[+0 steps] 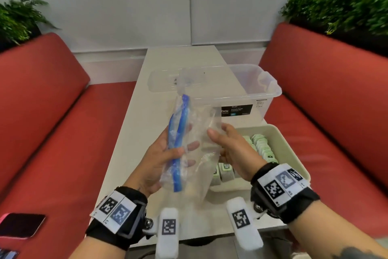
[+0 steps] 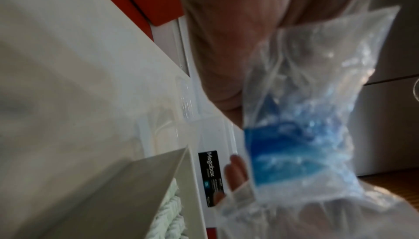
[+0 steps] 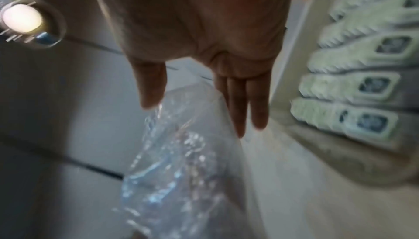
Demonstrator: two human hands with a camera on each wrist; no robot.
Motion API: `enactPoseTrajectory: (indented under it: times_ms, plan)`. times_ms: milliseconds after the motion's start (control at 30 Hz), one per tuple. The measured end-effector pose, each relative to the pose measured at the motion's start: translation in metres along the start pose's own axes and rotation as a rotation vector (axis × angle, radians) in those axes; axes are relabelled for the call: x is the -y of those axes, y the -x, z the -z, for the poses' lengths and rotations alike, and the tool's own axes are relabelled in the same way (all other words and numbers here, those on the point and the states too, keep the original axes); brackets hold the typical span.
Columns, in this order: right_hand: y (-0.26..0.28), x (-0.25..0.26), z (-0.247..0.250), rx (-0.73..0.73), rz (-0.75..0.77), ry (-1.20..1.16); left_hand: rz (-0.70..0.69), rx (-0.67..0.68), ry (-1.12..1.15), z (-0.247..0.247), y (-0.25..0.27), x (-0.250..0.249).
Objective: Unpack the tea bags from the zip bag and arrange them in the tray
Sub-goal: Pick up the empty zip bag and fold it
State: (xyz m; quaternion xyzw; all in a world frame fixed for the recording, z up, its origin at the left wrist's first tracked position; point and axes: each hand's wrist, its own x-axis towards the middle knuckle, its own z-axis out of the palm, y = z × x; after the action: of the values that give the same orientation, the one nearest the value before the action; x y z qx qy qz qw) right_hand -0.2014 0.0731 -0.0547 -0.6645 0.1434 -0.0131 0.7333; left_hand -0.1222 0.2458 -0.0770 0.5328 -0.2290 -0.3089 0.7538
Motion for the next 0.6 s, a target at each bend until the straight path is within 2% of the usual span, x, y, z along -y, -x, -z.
enactPoseTrajectory:
  times_ms: [33, 67, 167, 233, 367, 500, 600]
  plan:
    - [0.003, 0.002, 0.001, 0.047, -0.011, -0.06, 0.003, 0.008, 0.019, -0.003, -0.002, 0.0]
    - [0.005, 0.005, 0.001, 0.027, 0.016, -0.087, 0.014, 0.015, 0.038, -0.005, -0.005, -0.001]
    - [0.009, 0.014, 0.01, -0.218, 0.159, -0.016, 0.06, 0.024, 0.001, -0.008, -0.012, -0.003]
    - [0.012, 0.019, 0.016, -0.278, 0.207, 0.043, 0.099, 0.072, -0.087, -0.01, -0.016, -0.006]
    - [0.023, 0.024, 0.024, -0.247, 0.279, 0.153, 0.148, 0.157, -0.181, -0.016, -0.022, -0.01]
    - [0.025, 0.024, 0.037, -0.148, 0.299, -0.037, 0.122, 0.117, 0.044, -0.025, -0.029, -0.004]
    - [0.028, 0.024, 0.047, -0.166, 0.254, -0.161, 0.114, 0.075, 0.11, -0.03, -0.036, -0.003]
